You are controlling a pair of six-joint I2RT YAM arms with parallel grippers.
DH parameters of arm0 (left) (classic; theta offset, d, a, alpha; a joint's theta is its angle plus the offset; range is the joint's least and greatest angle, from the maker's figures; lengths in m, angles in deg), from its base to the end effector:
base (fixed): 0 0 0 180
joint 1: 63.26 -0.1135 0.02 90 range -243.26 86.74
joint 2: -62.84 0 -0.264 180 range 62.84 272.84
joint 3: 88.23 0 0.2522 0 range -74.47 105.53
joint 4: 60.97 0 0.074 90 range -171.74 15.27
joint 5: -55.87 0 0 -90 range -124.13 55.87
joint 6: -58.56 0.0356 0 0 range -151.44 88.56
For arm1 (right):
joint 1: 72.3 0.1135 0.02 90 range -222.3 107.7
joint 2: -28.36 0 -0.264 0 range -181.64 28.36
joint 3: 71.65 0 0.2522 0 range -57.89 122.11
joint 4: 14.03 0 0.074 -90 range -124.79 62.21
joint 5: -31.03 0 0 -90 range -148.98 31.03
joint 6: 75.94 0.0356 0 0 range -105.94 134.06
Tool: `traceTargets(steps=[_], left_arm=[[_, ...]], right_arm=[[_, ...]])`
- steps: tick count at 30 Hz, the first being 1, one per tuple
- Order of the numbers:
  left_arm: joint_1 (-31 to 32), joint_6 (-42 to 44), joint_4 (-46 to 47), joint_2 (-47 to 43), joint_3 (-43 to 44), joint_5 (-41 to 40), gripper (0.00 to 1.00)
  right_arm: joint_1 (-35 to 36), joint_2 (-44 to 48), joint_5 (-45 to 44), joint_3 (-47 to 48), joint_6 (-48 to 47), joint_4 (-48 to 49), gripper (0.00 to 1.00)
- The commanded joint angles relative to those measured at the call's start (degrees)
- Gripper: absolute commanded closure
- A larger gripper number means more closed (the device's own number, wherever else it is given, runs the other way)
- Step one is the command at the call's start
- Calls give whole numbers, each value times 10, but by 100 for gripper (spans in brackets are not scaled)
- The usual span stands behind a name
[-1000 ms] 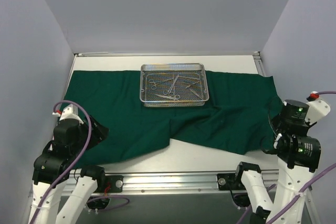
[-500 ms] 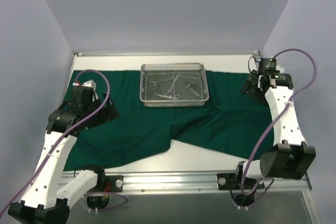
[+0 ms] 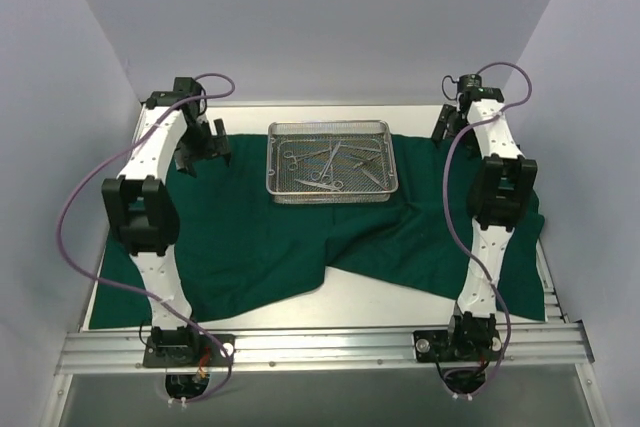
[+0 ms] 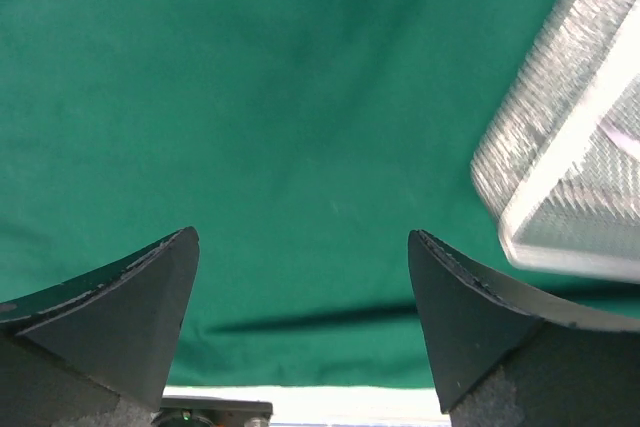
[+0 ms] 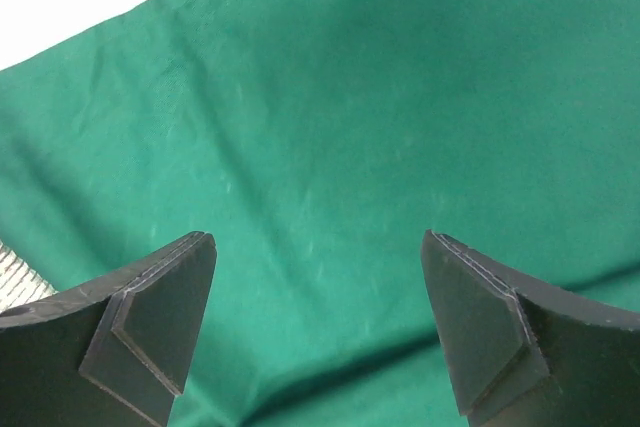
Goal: Open and lay out the surgical kit
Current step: Smooth out the surgical kit at the center of the board.
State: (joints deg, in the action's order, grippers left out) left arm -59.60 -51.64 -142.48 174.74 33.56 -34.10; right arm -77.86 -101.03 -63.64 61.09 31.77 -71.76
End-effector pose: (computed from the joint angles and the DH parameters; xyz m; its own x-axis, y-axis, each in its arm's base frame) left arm 0.4007 -0.0256 0.2978 -0.9109 -0.2877 -0.2958 -0.2670 0.9575 -0.1093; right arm 0.5004 -0.0516 0.2433 -0.7270 0.3754 -0.5749 0.3831 0.9166 0.1141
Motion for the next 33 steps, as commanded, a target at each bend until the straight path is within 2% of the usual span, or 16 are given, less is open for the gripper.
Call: traceTargets(steps=[1, 4, 11, 12, 18, 23, 28, 30, 33], left_arm=[[-7, 20, -70, 68, 87, -24, 4], [-8, -3, -67, 122, 113, -36, 1], [-8, -70, -49, 176, 122, -43, 0], [-8, -75, -42, 182, 120, -38, 7], [-9, -98, -60, 252, 151, -24, 11], [-23, -118, -38, 295, 163, -9, 11], [-34, -118, -54, 359, 222, 33, 12], [-52, -116, -72, 390, 270, 28, 12], [-59, -110, -57, 393, 287, 27, 12]], right_arm=[[-4, -32, -6, 42, -30, -52, 13], [-7, -51, -10, 40, -37, -45, 13], [0, -88, 7, 27, -31, -39, 14], [2, -92, 6, 27, -29, -37, 13], [13, -136, 11, 34, -10, -5, 14], [19, -222, -11, 119, 3, -18, 14], [27, -301, -32, 280, -2, -27, 14], [21, -309, -37, 296, 4, 1, 14], [23, -281, -18, 271, -4, 75, 15]])
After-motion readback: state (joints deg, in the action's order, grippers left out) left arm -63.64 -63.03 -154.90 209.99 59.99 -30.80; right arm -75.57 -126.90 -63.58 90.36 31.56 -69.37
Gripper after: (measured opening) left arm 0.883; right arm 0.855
